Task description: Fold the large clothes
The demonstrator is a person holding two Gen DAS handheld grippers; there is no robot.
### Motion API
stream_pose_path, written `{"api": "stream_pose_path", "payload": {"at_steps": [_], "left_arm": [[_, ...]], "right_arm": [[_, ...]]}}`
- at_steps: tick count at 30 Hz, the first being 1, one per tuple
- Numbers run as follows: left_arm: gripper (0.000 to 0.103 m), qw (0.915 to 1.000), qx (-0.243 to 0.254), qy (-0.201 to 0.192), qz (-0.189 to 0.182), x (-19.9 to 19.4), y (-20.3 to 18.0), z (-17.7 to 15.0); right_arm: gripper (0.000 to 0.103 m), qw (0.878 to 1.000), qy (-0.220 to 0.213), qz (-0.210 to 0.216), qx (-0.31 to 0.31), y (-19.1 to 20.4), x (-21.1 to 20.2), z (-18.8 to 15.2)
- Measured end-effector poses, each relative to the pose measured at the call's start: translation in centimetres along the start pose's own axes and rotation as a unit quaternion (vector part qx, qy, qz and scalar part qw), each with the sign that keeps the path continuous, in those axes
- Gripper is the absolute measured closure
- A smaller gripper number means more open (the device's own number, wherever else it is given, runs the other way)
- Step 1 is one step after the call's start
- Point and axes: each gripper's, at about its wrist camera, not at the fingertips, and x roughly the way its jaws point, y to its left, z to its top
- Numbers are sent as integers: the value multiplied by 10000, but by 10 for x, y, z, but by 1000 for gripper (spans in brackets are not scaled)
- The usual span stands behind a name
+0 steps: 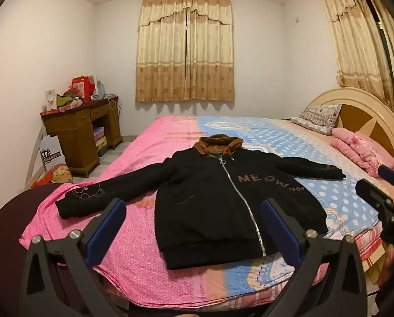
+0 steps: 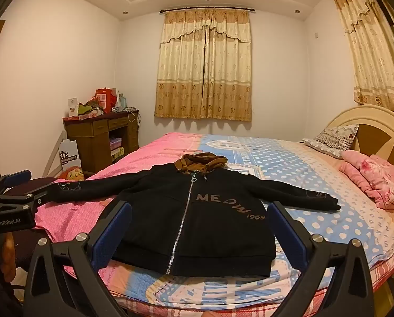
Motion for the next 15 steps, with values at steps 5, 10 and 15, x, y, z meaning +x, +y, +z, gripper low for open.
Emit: {"api": "stream_pose_path", "payload": {"at_steps": [5,10,15], "left_arm": [[0,9999,-87,90,-40,3,-1,1],[0,9999,-104,18,-49,1,-2,0],[0,9999,-113,10,-45,0,0,-1]], "right_arm": [[1,10000,8,-1,16,-1,0,0],[1,10000,31,27,-2,0,1,0],[1,10000,27,11,-8,0,2,0]]}}
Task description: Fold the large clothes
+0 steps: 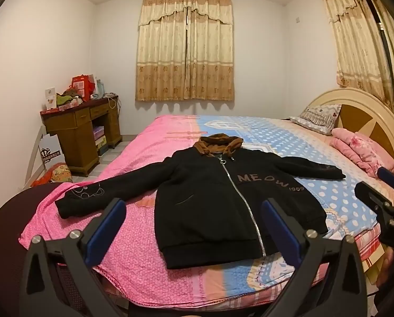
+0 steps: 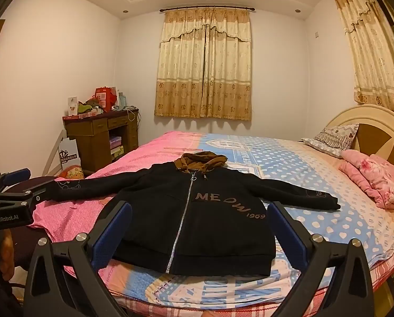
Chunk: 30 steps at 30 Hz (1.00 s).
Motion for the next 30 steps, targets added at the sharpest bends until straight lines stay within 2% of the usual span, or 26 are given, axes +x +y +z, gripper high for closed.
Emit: {"api": "stream_pose_path", "payload": {"at_steps": [30], "left_arm": [[0,10000,28,54,-28,6,2,-8]], "right_arm": [[1,10000,34,-11,21,-4,5,-8]]}}
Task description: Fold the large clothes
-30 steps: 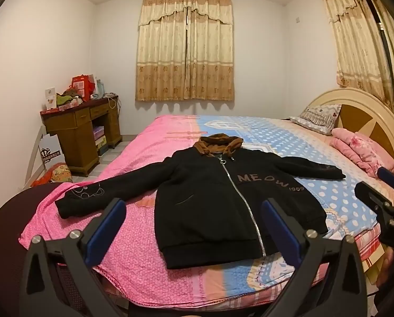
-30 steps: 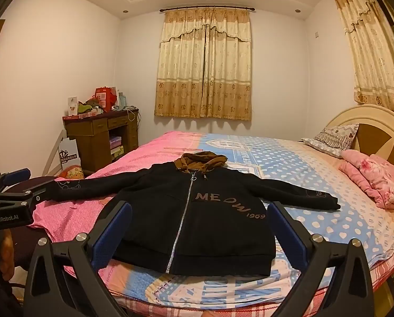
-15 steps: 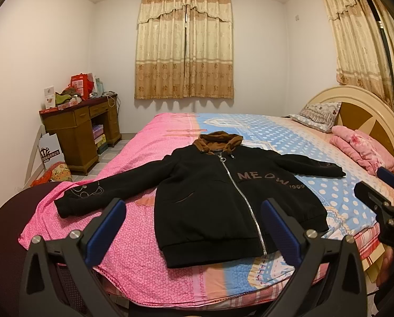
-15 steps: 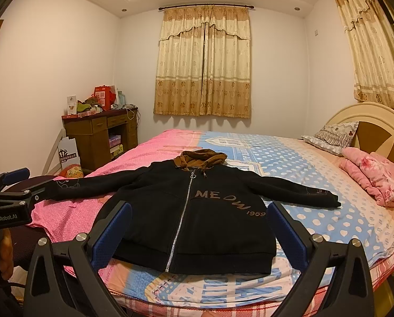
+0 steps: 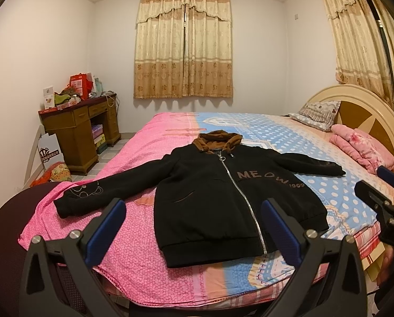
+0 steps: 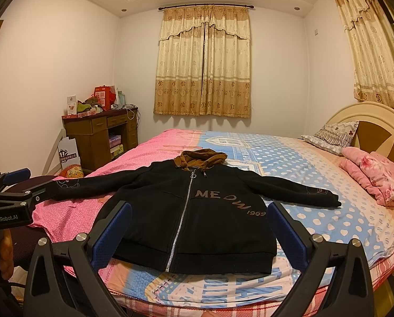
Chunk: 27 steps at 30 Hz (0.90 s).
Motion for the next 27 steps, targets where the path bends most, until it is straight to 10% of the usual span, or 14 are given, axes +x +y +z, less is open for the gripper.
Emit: {"api": "stream_pose_path", "payload": {"at_steps": [27], "left_arm": [[0,10000,20,20,-8,2,-2,0]], "right_arm": [[1,10000,29,35,-4,4,4,-4]]}}
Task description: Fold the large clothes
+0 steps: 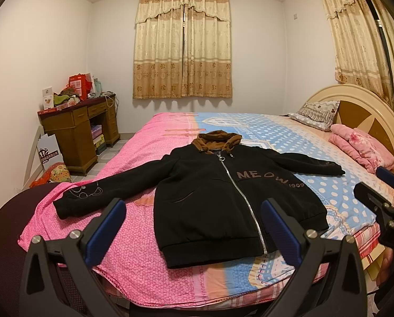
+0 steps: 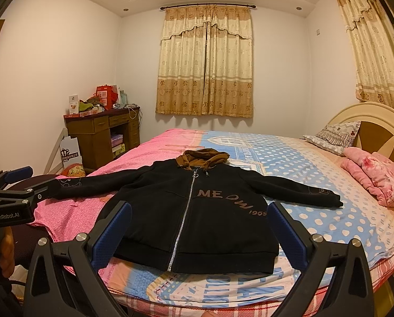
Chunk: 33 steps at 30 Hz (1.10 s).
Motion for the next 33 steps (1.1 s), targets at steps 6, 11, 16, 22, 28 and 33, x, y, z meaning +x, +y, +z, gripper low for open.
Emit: {"api": "stream_pose_path", "payload": {"at_steps": [6,11,16,22,28,33], "left_arm": [[0,10000,6,4,-4,0,0,1],[0,10000,70,29,-40,2,-1,0],[0,9999,90,22,-54,4,0,0],[0,9998,163,89,-48,11,0,0],[0,9989,342,263,-195,39,-3,2],[0,9966,285,646,-436,84,-5,5]], "right_arm": [[1,10000,1,32,-7,2,0,0],[1,9999,20,100,-25,5,-1,2],[1,9999,24,154,-23,4,1,3],[1,9998,25,184,2,2,7,1],[1,9997,128,198,-31,-9,33,-5],[1,9985,468,243,146,-40,78,-15]]}}
